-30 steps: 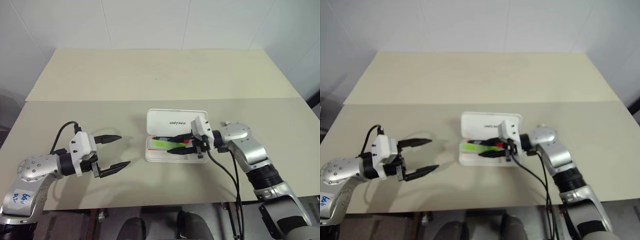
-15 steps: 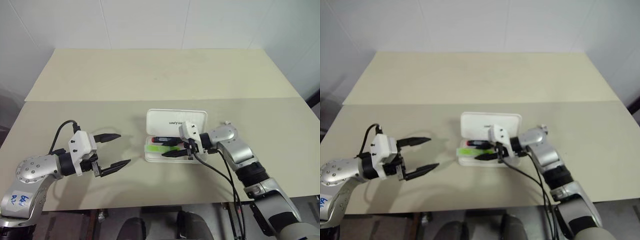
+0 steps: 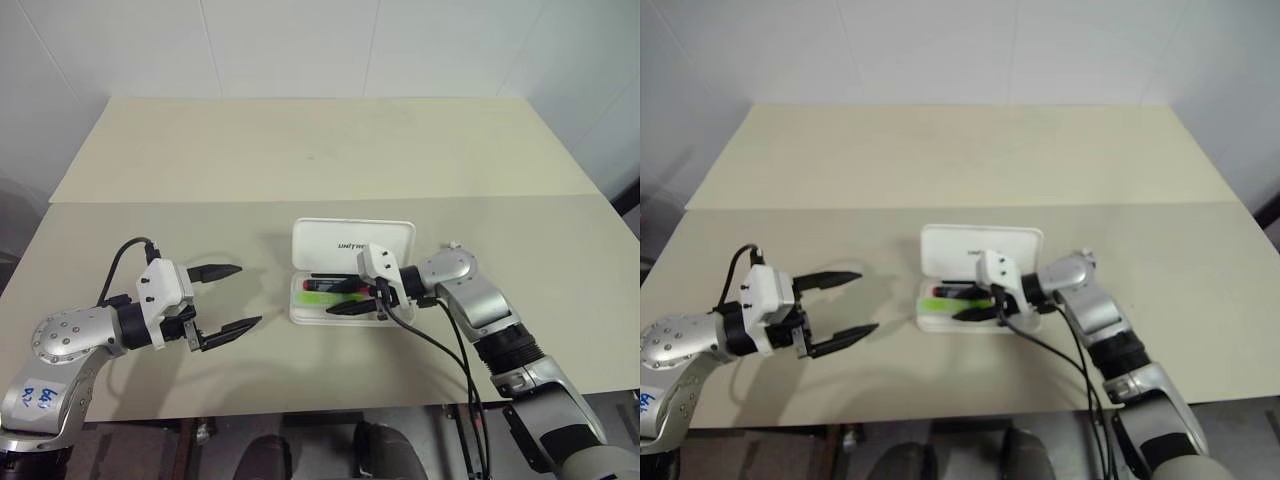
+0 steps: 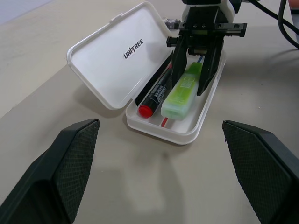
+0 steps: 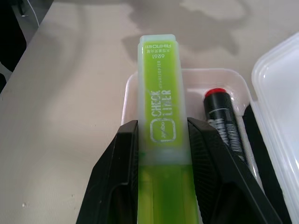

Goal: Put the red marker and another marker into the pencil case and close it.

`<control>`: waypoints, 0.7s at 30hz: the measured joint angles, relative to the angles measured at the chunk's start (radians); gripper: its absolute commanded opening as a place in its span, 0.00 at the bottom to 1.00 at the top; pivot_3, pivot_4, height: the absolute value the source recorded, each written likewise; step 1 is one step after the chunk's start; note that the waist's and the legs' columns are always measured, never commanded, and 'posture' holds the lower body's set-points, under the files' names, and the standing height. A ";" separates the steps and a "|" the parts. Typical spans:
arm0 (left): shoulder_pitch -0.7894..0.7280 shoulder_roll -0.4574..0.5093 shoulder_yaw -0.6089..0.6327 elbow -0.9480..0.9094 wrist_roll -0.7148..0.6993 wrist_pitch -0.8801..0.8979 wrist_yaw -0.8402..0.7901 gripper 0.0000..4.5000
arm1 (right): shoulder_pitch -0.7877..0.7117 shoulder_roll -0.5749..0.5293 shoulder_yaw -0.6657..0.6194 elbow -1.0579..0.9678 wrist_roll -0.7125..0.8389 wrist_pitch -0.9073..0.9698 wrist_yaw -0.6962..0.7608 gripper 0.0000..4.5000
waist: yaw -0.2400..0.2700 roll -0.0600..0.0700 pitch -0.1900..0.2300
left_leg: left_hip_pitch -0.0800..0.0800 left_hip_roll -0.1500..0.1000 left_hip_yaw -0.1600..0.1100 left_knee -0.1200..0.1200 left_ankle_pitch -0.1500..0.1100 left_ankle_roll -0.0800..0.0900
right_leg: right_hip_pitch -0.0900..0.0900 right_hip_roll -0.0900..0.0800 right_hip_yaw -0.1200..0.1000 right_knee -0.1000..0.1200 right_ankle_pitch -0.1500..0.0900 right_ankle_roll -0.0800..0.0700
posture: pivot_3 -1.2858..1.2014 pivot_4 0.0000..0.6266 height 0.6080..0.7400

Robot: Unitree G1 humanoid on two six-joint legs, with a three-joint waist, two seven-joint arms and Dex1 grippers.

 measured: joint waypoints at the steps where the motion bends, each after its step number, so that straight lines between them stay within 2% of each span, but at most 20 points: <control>1: -0.002 0.000 0.000 0.002 0.000 0.000 0.000 1.00 | 0.000 0.000 -0.002 -0.008 0.003 0.011 -0.008 0.25 | 0.000 0.000 0.000 | 0.000 0.000 0.000 0.000 0.000 0.000 | 0.000 0.000 0.000 0.000 0.000 0.000 | 0.52 0.24 1.00; 11: -0.028 -0.001 -0.024 0.019 0.003 -0.013 -0.001 1.00 | -0.002 0.008 -0.013 -0.093 0.048 0.110 -0.062 0.25 | 0.000 0.000 0.000 | 0.000 0.000 0.000 -0.001 0.000 0.000 | -0.001 0.000 -0.001 0.000 0.000 0.000 | 0.52 0.24 1.00; 21: -0.031 -0.004 -0.038 0.024 0.005 -0.035 -0.001 1.00 | 0.065 -0.051 -0.013 -0.212 0.078 0.182 -0.071 0.25 | 0.002 0.000 0.000 | -0.001 0.000 -0.001 -0.001 -0.001 0.000 | -0.001 0.000 -0.002 0.000 0.000 0.000 | 0.52 0.24 1.00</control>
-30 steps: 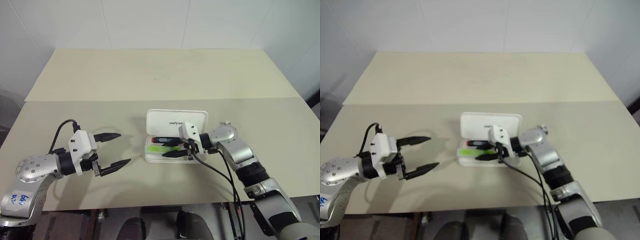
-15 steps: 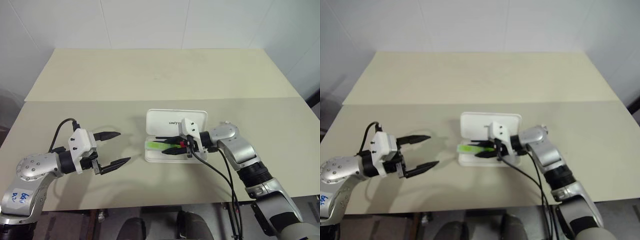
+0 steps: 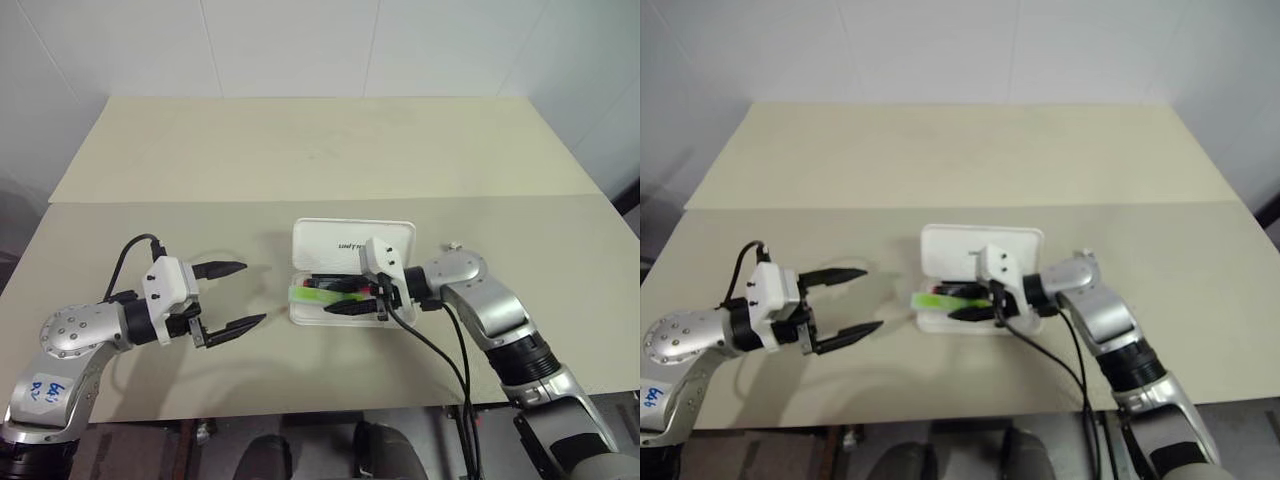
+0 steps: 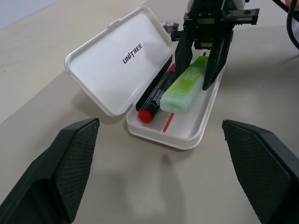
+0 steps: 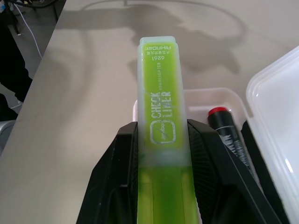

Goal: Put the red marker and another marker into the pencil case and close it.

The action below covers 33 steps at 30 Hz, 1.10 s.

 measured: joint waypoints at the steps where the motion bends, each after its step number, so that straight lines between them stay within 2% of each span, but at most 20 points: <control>1: 0.000 0.000 0.000 0.001 0.000 -0.001 0.000 1.00 | 0.007 -0.005 0.000 0.000 -0.001 0.000 0.000 0.25 | 0.000 0.000 0.000 | 0.000 0.000 0.000 0.000 0.000 0.000 | 0.000 0.000 0.000 0.000 0.000 0.000 | 0.52 0.24 1.00; 14: 0.007 -0.001 -0.001 0.020 0.001 -0.011 0.000 1.00 | 0.014 -0.007 0.016 0.093 -0.050 -0.086 0.008 0.25 | -0.001 0.000 0.000 | 0.000 0.000 0.000 0.000 0.000 0.000 | 0.000 0.000 0.000 0.000 0.000 0.000 | 0.52 0.24 1.00; 23: 0.011 -0.001 0.000 0.020 0.001 -0.014 0.000 1.00 | 0.004 -0.002 0.022 0.123 -0.061 -0.119 0.022 0.95 | -0.001 0.000 0.000 | 0.000 0.000 0.000 0.000 0.000 0.000 | 0.000 0.000 0.000 0.000 0.000 0.000 | 0.52 0.24 1.00; 24: 0.011 -0.001 0.000 0.021 0.001 -0.015 0.000 1.00 | 0.004 -0.001 0.022 0.121 -0.058 -0.116 0.023 0.98 | -0.001 0.000 0.000 | 0.000 0.000 0.000 0.000 0.000 0.000 | 0.000 0.000 0.000 0.000 0.000 0.000 | 0.52 0.24 1.00; 33: 0.004 -0.001 -0.003 0.029 0.001 -0.021 0.000 1.00 | -0.001 0.010 -0.010 0.012 0.034 -0.014 0.021 0.98 | 0.001 0.000 0.000 | 0.000 0.000 -0.001 0.000 0.000 0.000 | 0.000 0.000 -0.001 0.000 0.000 0.000 | 0.52 0.24 1.00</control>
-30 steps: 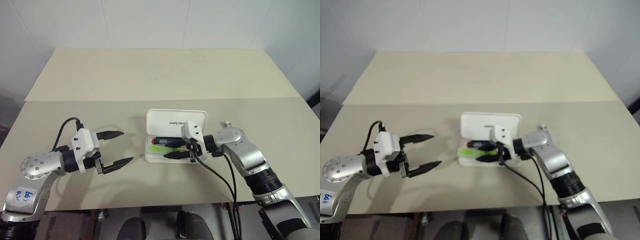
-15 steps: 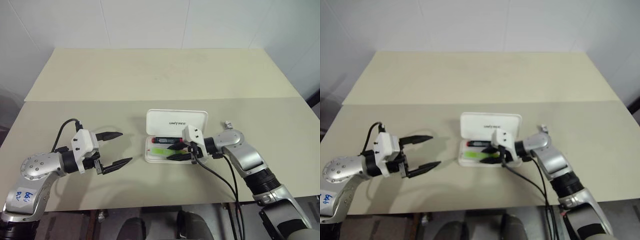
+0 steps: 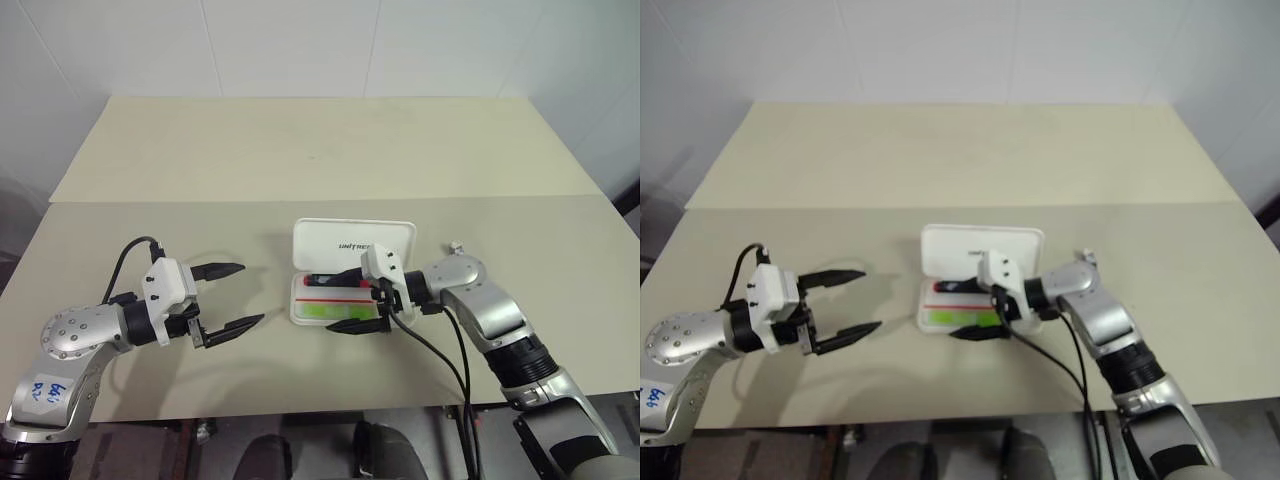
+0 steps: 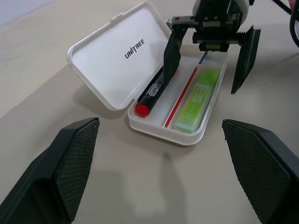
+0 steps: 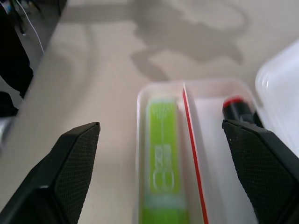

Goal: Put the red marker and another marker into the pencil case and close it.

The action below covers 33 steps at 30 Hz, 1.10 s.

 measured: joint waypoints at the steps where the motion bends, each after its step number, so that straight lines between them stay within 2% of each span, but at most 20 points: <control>1: -0.002 0.000 -0.001 0.000 0.000 0.000 0.000 1.00 | 0.005 -0.005 -0.017 -0.025 0.023 0.021 0.000 0.98 | 0.001 0.000 0.000 | 0.000 0.000 0.000 0.000 0.000 0.000 | 0.000 0.000 0.000 0.000 0.000 0.000 | 0.52 0.24 1.00; 5: -0.003 -0.001 -0.002 0.002 0.000 -0.004 0.000 1.00 | 0.053 -0.067 -0.115 -0.144 0.127 0.121 -0.017 0.98 | 0.003 0.000 0.000 | -0.001 0.000 -0.001 0.000 -0.002 0.001 | 0.000 0.000 -0.001 0.000 0.000 0.000 | 0.52 0.24 1.00; 10: -0.003 -0.010 -0.003 0.002 -0.001 -0.006 0.002 1.00 | 0.090 -0.075 -0.253 -0.223 0.224 0.234 -0.134 0.98 | 0.001 0.000 0.000 | 0.000 0.000 0.000 0.000 -0.003 0.001 | 0.000 0.000 -0.001 0.000 0.000 0.000 | 0.52 0.24 1.00; 17: -0.007 -0.036 -0.019 0.001 0.000 -0.008 0.014 1.00 | 0.221 -0.078 -0.449 -0.219 0.183 0.236 -0.410 0.98 | 0.013 0.000 0.000 | -0.001 -0.001 0.001 0.000 -0.003 0.002 | 0.000 0.000 0.000 -0.001 0.000 0.000 | 0.52 0.24 1.00; 28: -0.050 -0.047 -0.044 0.008 0.002 -0.013 0.016 1.00 | 0.284 -0.030 -0.491 -0.134 0.132 0.146 -0.585 0.98 | 0.000 0.001 0.001 | 0.001 0.000 0.005 0.000 -0.003 0.002 | 0.000 0.000 0.001 -0.001 0.000 0.000 | 0.52 0.24 1.00; 33: -0.059 -0.061 -0.063 0.010 0.006 -0.018 0.019 1.00 | 0.252 -0.003 -0.478 0.036 0.032 0.054 -0.686 0.98 | 0.001 0.001 0.001 | 0.001 0.000 0.005 0.000 -0.003 0.002 | 0.000 0.000 0.001 -0.002 0.000 0.000 | 0.52 0.24 1.00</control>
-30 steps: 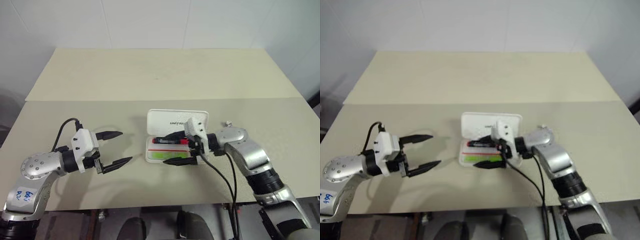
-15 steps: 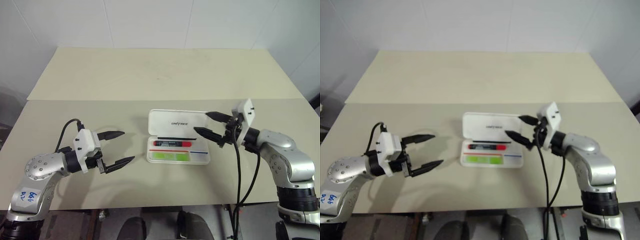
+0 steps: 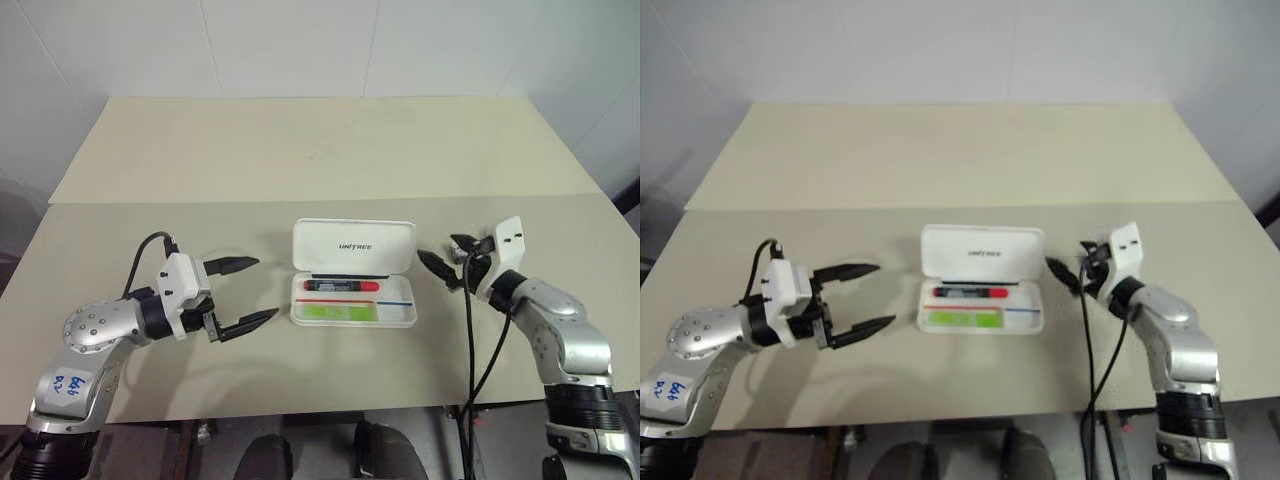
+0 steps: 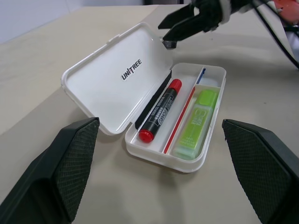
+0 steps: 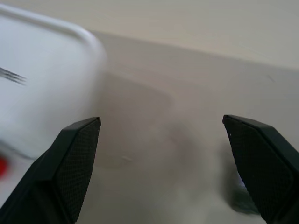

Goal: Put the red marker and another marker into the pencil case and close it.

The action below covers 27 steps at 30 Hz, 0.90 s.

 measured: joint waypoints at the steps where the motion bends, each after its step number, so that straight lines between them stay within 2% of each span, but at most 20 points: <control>1: -0.003 -0.002 -0.003 0.000 0.000 0.000 0.001 1.00 | -0.010 0.009 0.004 0.038 -0.020 -0.020 -0.021 0.98 | -0.001 0.000 0.000 | 0.000 0.000 0.000 0.000 0.000 0.000 | 0.000 0.000 0.000 0.000 0.000 0.000 | 0.52 0.24 1.00; 6: -0.028 -0.005 -0.013 0.001 0.002 -0.002 0.005 1.00 | -0.118 0.046 0.027 0.260 -0.128 -0.111 -0.161 0.98 | -0.006 0.000 0.000 | 0.001 0.001 0.002 0.000 0.000 0.000 | 0.000 0.000 0.000 0.000 0.000 0.000 | 0.52 0.24 1.00; 13: -0.030 -0.005 -0.013 0.003 0.003 -0.002 0.014 1.00 | -0.217 0.082 0.023 0.437 -0.134 -0.209 -0.202 0.98 | -0.011 0.000 0.000 | 0.003 0.001 0.003 0.000 0.000 0.000 | 0.001 0.001 0.001 0.000 0.000 0.000 | 0.52 0.24 1.00; 20: -0.038 -0.005 -0.013 0.010 0.009 -0.003 0.017 1.00 | -0.244 0.093 0.022 0.490 -0.133 -0.240 -0.209 0.98 | -0.018 0.000 0.000 | 0.004 0.002 0.004 0.000 0.000 0.000 | 0.001 0.000 0.003 0.001 0.000 0.000 | 0.52 0.24 1.00; 27: -0.031 -0.005 -0.007 0.022 0.010 -0.004 0.022 1.00 | -0.205 0.071 0.014 0.432 -0.119 -0.210 -0.208 0.98 | -0.012 0.000 0.000 | 0.003 0.002 0.004 0.000 0.000 0.000 | 0.001 0.000 0.002 0.001 0.000 0.000 | 0.52 0.24 1.00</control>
